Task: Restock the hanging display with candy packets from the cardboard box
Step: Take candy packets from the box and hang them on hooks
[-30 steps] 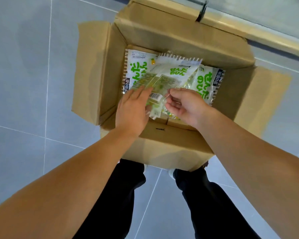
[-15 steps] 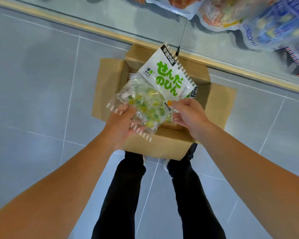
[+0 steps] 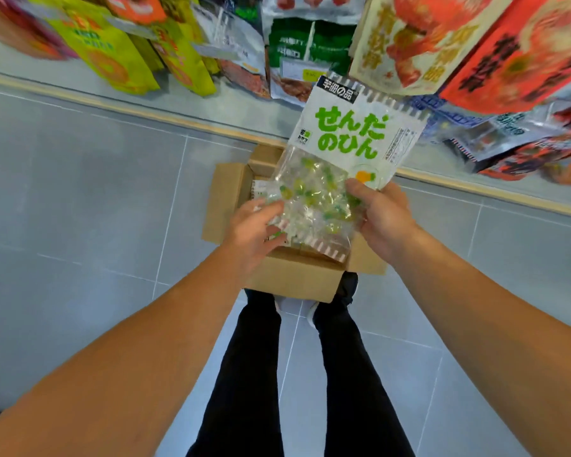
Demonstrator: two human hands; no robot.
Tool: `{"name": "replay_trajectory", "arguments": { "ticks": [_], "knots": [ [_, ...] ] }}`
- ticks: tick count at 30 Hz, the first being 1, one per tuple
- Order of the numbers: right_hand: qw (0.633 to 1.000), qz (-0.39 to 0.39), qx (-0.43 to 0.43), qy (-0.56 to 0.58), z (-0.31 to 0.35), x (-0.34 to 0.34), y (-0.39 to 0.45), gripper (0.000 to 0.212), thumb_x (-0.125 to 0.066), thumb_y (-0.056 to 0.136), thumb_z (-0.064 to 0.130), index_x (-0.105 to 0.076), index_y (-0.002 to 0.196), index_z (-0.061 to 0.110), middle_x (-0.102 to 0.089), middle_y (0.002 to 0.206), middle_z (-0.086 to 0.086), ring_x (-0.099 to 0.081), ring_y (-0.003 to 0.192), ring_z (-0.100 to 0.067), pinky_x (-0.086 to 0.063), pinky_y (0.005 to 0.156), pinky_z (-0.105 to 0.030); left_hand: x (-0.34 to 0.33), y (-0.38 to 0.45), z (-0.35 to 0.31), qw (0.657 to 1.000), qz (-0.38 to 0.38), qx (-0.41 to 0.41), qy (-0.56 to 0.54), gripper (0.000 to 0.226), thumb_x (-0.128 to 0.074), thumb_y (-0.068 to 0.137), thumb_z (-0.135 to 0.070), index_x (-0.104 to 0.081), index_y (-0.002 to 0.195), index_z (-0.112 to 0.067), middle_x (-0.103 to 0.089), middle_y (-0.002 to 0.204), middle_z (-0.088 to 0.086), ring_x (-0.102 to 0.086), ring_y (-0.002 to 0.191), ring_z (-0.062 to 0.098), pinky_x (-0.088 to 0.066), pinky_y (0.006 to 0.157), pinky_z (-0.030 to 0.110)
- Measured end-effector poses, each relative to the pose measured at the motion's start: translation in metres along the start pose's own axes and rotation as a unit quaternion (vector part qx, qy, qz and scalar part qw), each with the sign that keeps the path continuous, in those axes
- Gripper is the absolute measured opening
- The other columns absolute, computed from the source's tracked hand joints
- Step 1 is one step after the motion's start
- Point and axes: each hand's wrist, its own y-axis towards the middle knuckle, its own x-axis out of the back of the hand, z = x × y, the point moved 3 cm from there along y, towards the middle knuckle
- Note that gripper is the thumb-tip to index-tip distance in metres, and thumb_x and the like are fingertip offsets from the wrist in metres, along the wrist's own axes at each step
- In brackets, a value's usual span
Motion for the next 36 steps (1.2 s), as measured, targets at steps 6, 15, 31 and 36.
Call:
{"name": "replay_trajectory", "arguments": {
  "ticks": [6, 15, 31, 36],
  "knots": [
    [0.985, 0.054, 0.102, -0.127, 0.072, 0.033, -0.065, 0.04, -0.076, 0.071, 0.013, -0.068, 0.111, 0.013, -0.075, 0.103, -0.007, -0.071, 0.097, -0.028, -0.055, 0.091, -0.055, -0.035, -0.085, -0.057, 0.981, 0.0, -0.14, 0.138, 0.05, -0.072, 0.086, -0.028, -0.053, 0.132, -0.024, -0.065, 0.122, -0.002, -0.06, 0.114, 0.016, -0.046, 0.099, 0.036],
    [0.962, 0.123, 0.178, -0.169, 0.141, 0.059, -0.174, 0.024, -0.069, 0.088, 0.002, -0.068, 0.109, 0.013, -0.075, 0.104, -0.005, -0.07, 0.093, -0.024, -0.055, 0.089, -0.046, -0.089, -0.204, -0.102, 0.955, 0.055, -0.245, 0.155, 0.022, -0.071, 0.087, -0.03, -0.067, 0.106, -0.02, -0.074, 0.102, -0.003, -0.071, 0.098, 0.019, -0.055, 0.086, 0.04],
    [0.928, 0.025, 0.362, -0.089, 0.185, 0.109, -0.383, 0.027, -0.07, 0.087, 0.012, -0.069, 0.113, 0.02, -0.075, 0.109, 0.0, -0.07, 0.104, -0.022, -0.055, 0.093, -0.046, -0.14, -0.402, -0.125, 0.859, 0.231, -0.402, 0.217, 0.014, -0.062, 0.095, -0.024, -0.069, 0.106, -0.026, -0.074, 0.109, -0.002, -0.066, 0.108, 0.03, -0.051, 0.094, 0.047],
    [0.903, -0.021, 0.422, -0.078, 0.211, 0.154, -0.435, 0.021, -0.071, 0.088, 0.013, -0.069, 0.107, 0.022, -0.075, 0.105, 0.002, -0.071, 0.096, -0.017, -0.058, 0.084, -0.036, -0.191, -0.457, -0.126, 0.829, 0.256, -0.439, 0.233, 0.014, -0.062, 0.095, -0.023, -0.07, 0.106, -0.024, -0.075, 0.104, -0.005, -0.07, 0.089, 0.018, -0.054, 0.075, 0.033]
  ]
}}
